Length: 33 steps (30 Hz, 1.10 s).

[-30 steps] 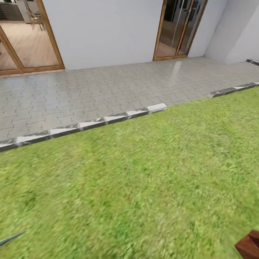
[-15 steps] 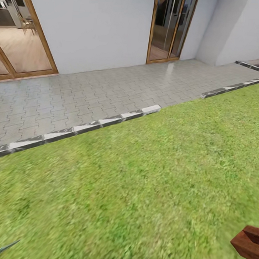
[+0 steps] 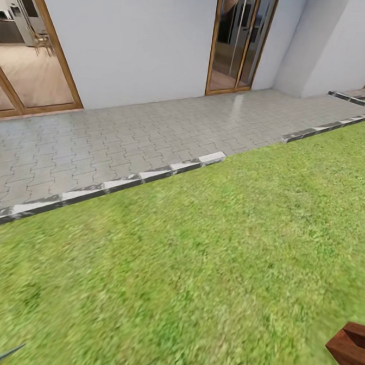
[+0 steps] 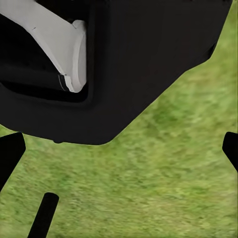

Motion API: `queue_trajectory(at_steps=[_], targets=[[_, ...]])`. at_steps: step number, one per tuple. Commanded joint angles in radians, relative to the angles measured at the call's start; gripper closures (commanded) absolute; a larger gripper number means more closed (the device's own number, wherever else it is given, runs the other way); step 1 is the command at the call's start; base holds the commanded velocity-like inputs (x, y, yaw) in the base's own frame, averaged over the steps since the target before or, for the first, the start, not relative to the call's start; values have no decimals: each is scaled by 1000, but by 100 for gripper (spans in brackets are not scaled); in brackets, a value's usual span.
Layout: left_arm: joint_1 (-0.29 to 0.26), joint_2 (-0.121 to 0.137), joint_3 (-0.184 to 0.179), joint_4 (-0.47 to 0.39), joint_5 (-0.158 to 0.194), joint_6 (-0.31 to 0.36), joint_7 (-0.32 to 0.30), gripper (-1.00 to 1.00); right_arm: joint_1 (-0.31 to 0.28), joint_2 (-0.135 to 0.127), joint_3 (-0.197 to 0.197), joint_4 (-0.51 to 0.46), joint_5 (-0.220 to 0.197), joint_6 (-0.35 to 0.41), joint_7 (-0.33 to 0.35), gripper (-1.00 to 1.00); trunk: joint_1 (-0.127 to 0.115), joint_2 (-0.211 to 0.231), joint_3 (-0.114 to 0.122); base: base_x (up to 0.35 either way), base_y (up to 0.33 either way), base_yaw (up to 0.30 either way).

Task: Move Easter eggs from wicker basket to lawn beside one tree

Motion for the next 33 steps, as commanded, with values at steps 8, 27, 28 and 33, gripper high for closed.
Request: queue_trajectory(at_steps=[8,27,28,33], targets=[[0,0,-5,1,0,-3,1,-100,0,1,2,-1,-1,0,1,-100,0,-1,11,0,0,0],[0,-1,0,1,-1,0,1,-100,0,1,2,-1,-1,0,1,-100,0,-1,30,0,0,0],[0,-4,2,2,0,1,-1,-100,0,1,2,-1,-1,0,1,-100,0,-1,32,0,0,0],[0,-32,4,2,1,1,-4,-100,0,1,3,-1,-1,0,1,-100,0,-1,40,0,0,0]])
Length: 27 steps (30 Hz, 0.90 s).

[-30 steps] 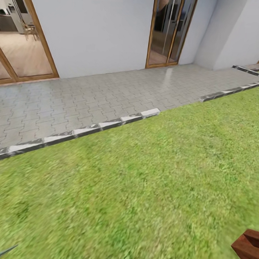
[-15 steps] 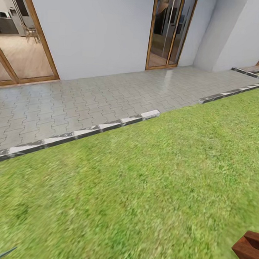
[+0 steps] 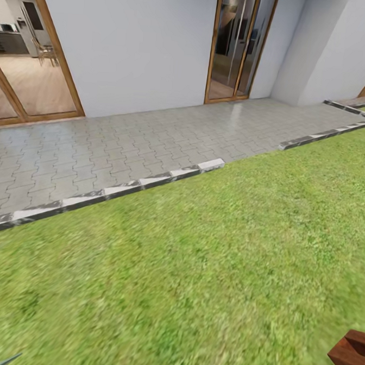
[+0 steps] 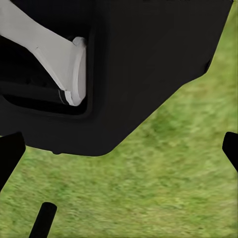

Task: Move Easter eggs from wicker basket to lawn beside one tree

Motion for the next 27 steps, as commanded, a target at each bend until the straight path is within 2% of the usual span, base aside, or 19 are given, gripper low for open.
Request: queue_trajectory(at_steps=[1,7,27], targets=[[0,-3,-4,1,0,-3,1,-100,1,0,3,-1,-1,-2,1,-100,0,-1,1,0,0,0],[0,-10,-2,1,0,-3,1,-100,0,0,2,-1,-1,0,1,-100,0,-1,10,0,0,0],[0,-13,-2,1,0,-3,1,-100,0,0,2,-1,-1,-1,1,-100,0,-1,42,0,0,0]])
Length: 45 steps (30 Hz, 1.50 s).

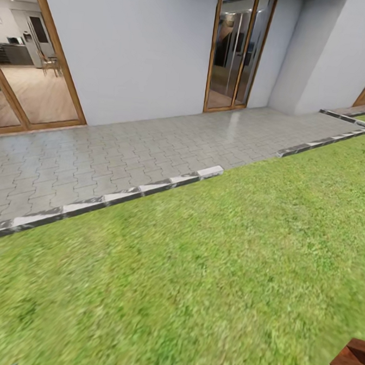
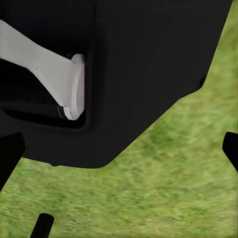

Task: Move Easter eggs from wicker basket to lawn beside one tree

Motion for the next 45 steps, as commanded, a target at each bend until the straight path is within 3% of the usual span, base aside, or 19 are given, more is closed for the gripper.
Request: queue_trajectory(at_steps=[1,45], targets=[[0,0,-5,1,0,-3,1,-100,0,0,3,-1,-1,-2,1,-100,0,-1,1,0,0,0],[0,0,-4,1,0,-3,1,-100,0,0,3,-1,-1,-2,1,-100,0,-1,71,0,0,0]])
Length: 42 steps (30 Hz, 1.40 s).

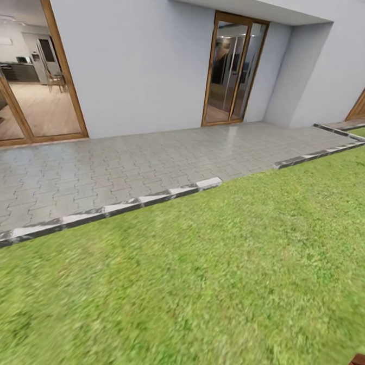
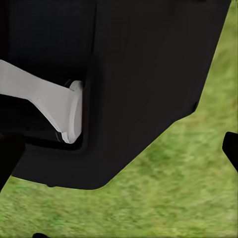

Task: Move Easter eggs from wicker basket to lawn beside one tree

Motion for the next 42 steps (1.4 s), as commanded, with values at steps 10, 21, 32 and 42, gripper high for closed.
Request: queue_trajectory(at_steps=[10,21,32,42], targets=[[0,1,-4,1,0,-3,1,-100,0,0,3,-1,-1,-2,1,-100,0,-1,15,0,0,0],[0,1,-4,1,0,-3,1,-100,0,0,3,-1,-1,-2,1,-100,0,-1,33,0,0,0],[0,1,-4,1,0,-3,1,-100,1,0,3,-1,-1,-2,1,-100,0,-1,50,0,0,0],[0,1,-4,1,0,-3,1,-100,1,0,3,-1,-1,-2,1,-100,0,-1,66,0,0,0]])
